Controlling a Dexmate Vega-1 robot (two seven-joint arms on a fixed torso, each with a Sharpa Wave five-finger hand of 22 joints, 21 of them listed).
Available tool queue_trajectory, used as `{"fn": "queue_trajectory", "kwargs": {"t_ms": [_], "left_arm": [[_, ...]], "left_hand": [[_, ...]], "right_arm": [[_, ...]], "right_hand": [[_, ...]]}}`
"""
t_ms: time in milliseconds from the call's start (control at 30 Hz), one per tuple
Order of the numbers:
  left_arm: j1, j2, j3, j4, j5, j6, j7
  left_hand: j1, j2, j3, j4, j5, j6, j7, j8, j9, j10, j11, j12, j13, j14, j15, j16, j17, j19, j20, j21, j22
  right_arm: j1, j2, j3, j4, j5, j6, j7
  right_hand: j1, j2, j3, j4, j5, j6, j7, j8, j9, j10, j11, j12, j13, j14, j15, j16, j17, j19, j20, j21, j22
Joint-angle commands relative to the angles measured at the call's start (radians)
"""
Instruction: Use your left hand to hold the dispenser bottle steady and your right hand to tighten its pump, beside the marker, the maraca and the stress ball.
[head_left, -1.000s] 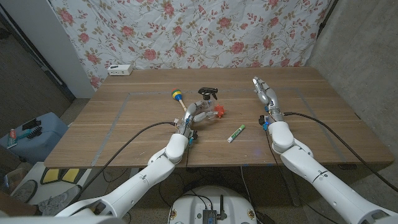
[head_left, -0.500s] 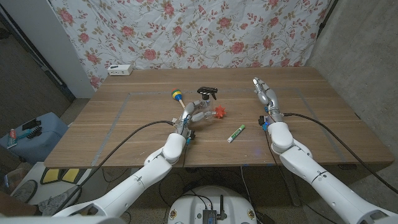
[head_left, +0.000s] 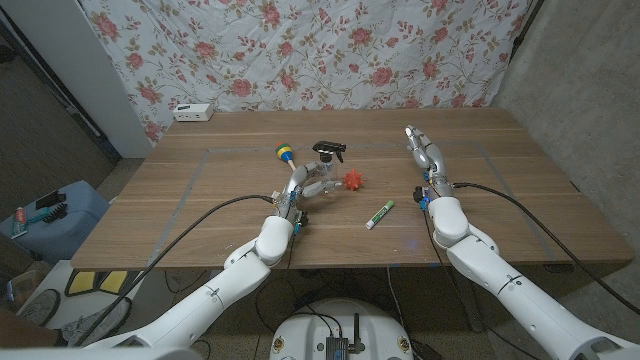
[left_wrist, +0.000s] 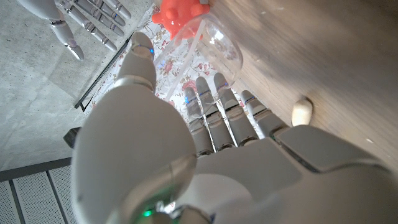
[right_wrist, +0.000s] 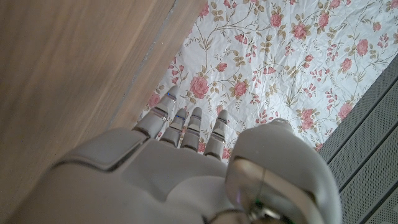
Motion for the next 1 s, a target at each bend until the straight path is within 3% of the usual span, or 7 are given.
{"fn": "queue_trajectory", "kwargs": {"t_ms": [33,533,800,1000], "left_arm": [[0.024,0.029,-0.010,-0.031,0.010,0.027,0.009],[0.032,0.039,-0.015,-0.028,0.005,0.032,0.011],[0.030,0.038,-0.014,-0.019,-0.002,0.026,0.005],[0.038,0.044,-0.017,-0.036,-0.006,0.041,0.004]], "left_hand": [[-0.044,0.057,0.099,0.095,0.001,0.025,0.006,0.000,0.004,0.006,-0.005,0.000,0.000,0.005,-0.097,-0.002,0.002,-0.002,-0.006,0.004,0.003],[-0.040,0.055,0.092,0.092,-0.001,-0.002,-0.013,-0.008,0.004,-0.020,-0.012,-0.007,-0.013,-0.042,-0.101,-0.013,0.004,-0.004,-0.005,0.004,0.003],[-0.044,0.053,0.083,0.094,-0.002,-0.015,-0.017,-0.009,0.004,-0.031,-0.016,-0.009,-0.020,-0.061,-0.099,-0.013,0.004,-0.008,-0.001,0.004,0.003],[-0.054,0.055,0.071,0.100,-0.001,-0.051,-0.031,-0.013,0.004,-0.063,-0.017,-0.013,-0.033,-0.098,-0.091,-0.015,0.005,-0.023,0.006,0.001,0.003]], "right_arm": [[-0.002,0.016,-0.005,0.016,0.016,0.016,0.006],[0.010,0.064,0.000,0.111,0.141,0.140,0.112],[0.008,0.071,0.006,0.125,0.188,0.164,0.151],[0.009,0.074,0.008,0.133,0.195,0.173,0.159]], "right_hand": [[-0.006,0.000,0.004,-0.004,0.002,0.007,0.001,0.005,0.002,0.005,-0.001,-0.001,0.002,0.007,-0.011,0.001,0.002,-0.004,-0.037,0.001,0.003],[-0.025,-0.001,0.007,-0.002,0.004,-0.026,0.004,-0.007,0.001,-0.008,0.000,-0.006,0.001,-0.012,-0.022,-0.005,0.001,-0.023,-0.044,-0.005,0.003],[-0.065,-0.011,-0.004,0.007,0.002,-0.061,0.039,-0.013,0.001,-0.010,-0.003,-0.006,-0.001,-0.017,-0.017,-0.006,0.001,-0.045,-0.044,-0.008,0.002],[-0.083,-0.014,-0.009,0.009,0.002,-0.071,0.044,-0.012,0.000,-0.008,0.000,-0.006,-0.002,-0.018,-0.007,-0.005,0.000,-0.053,-0.041,-0.008,0.002]]}}
